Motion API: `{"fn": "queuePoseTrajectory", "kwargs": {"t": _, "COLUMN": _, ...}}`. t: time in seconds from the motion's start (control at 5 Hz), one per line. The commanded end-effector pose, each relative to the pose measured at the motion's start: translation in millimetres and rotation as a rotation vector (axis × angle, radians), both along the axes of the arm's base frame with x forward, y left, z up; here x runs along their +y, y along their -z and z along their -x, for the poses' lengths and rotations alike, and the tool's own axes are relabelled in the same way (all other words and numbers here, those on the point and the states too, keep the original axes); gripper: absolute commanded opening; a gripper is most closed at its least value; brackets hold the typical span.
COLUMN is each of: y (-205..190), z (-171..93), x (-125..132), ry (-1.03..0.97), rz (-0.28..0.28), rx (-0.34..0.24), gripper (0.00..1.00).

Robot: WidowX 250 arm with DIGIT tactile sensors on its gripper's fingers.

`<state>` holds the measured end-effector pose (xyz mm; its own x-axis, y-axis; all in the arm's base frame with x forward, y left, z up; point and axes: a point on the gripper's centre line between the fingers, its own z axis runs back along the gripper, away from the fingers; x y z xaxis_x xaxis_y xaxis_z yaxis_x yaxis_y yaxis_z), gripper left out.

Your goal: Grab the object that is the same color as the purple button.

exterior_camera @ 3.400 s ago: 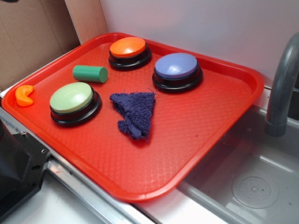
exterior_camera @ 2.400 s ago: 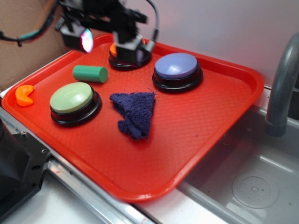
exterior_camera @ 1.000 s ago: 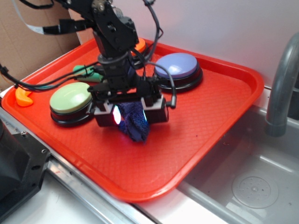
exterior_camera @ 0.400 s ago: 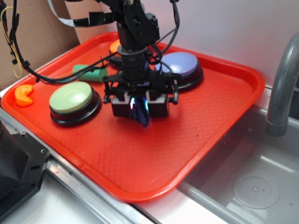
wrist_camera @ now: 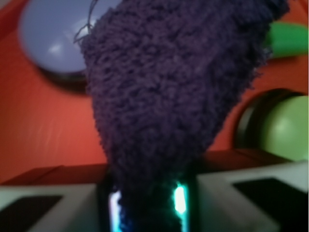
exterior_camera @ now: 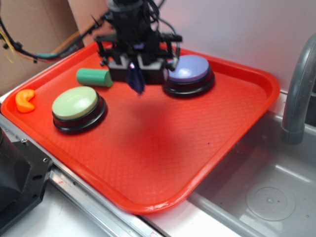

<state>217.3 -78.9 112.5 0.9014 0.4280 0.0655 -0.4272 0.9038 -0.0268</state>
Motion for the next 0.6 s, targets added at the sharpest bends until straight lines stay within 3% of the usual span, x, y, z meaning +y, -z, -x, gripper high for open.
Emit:
{"fn": "queuePoseTrajectory", "kwargs": {"t": 0.0, "y": -119.0, "z": 45.2, "x": -1.8, "ry": 0.089, "rz": -0.144, "rx": -0.003, "gripper": 0.00}}
{"fn": "queuePoseTrajectory", "kwargs": {"t": 0.4, "y": -112.5, "z": 39.4, "x": 11.2, "ry": 0.036, "rz": -0.142, "rx": 0.063, "gripper": 0.00}}
